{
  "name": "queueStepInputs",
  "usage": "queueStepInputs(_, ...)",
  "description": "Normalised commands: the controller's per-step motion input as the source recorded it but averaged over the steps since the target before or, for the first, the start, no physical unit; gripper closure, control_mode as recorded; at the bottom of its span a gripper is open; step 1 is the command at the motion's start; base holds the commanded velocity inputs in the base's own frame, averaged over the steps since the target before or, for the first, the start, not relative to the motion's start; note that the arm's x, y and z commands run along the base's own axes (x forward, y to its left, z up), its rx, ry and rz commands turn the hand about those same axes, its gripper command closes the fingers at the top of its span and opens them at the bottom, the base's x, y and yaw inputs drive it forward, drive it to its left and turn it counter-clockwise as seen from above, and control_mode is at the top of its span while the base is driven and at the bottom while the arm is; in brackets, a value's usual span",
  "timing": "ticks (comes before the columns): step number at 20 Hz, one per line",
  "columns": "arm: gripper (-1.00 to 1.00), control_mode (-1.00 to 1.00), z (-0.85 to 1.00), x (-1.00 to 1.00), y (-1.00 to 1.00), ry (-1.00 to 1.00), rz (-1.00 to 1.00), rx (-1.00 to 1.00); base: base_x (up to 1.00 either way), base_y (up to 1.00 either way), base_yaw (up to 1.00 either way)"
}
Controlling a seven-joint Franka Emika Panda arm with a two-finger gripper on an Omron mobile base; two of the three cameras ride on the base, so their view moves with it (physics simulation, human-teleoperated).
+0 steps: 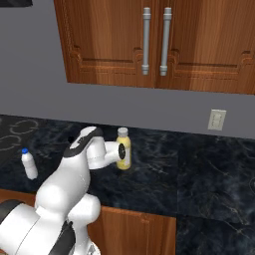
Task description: Place the drinks on the dining counter in a tight cluster.
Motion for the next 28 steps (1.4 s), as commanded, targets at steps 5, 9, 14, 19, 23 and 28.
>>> queueStepInputs(5, 1.0, -1.0, 0.01, -0.05, 0.05, 0.08, 0.0, 0.01, 0.0, 0.0, 0.0)
queueStepInputs(9, 1.0, -1.0, 0.19, -0.24, -0.01, 0.01, 0.0, 0.09, 0.0, 0.0, 0.0)
queueStepInputs(14, 1.0, -1.0, 0.46, -0.28, 0.04, 0.0, 0.0, 0.07, 0.0, 0.0, 0.0)
queueStepInputs(19, 1.0, -1.0, 0.54, -0.29, 0.06, 0.03, 0.0, 0.0, 0.0, 0.0, 0.0)
queueStepInputs(23, 1.0, -1.0, 0.41, -0.39, 0.0, 0.0, 0.0, 0.0, 0.0, 0.0, 0.0)
queueStepInputs(28, 1.0, -1.0, 0.3, -0.47, -0.04, 0.01, 0.0, 0.0, 0.0, 0.0, 0.0)
